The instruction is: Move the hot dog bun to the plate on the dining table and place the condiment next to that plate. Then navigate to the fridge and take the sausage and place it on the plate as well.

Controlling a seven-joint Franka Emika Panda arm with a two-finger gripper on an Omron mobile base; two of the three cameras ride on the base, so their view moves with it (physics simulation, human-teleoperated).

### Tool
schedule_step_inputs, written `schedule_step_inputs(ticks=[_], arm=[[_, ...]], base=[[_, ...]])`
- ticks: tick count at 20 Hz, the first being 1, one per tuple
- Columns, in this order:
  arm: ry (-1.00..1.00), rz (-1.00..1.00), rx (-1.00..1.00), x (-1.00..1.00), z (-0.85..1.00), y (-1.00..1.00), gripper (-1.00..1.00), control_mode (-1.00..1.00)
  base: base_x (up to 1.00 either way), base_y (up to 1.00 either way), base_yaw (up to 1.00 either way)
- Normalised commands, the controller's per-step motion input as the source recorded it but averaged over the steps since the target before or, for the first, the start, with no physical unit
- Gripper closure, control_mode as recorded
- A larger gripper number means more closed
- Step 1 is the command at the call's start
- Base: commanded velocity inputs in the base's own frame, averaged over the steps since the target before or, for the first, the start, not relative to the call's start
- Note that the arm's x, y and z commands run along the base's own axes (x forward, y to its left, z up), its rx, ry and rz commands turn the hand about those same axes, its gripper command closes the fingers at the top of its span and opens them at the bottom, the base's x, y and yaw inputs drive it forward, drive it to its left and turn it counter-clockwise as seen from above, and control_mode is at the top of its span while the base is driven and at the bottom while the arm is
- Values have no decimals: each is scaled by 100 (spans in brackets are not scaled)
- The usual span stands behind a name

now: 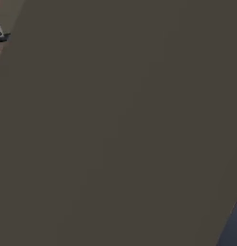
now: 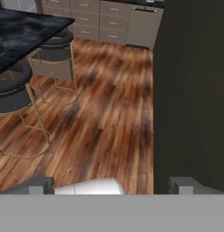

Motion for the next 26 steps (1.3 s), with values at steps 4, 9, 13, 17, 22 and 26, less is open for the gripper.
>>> schedule_step_inputs(ticks=[4,9,13,17,22,26], arm=[[0,0,0,0,0,0,-100,100],[0,0,0,0,0,0,-100,100],[0,0,0,0,0,0,-100,100],[0,0,0,0,0,0,-100,100],[0,0,0,0,0,0,-100,100],[0,0,0,0,0,0,-100,100]], base=[[100,-61,27],[100,-60,26],[100,-66,25],[100,-71,23],[100,-72,22],[100,-72,22]])
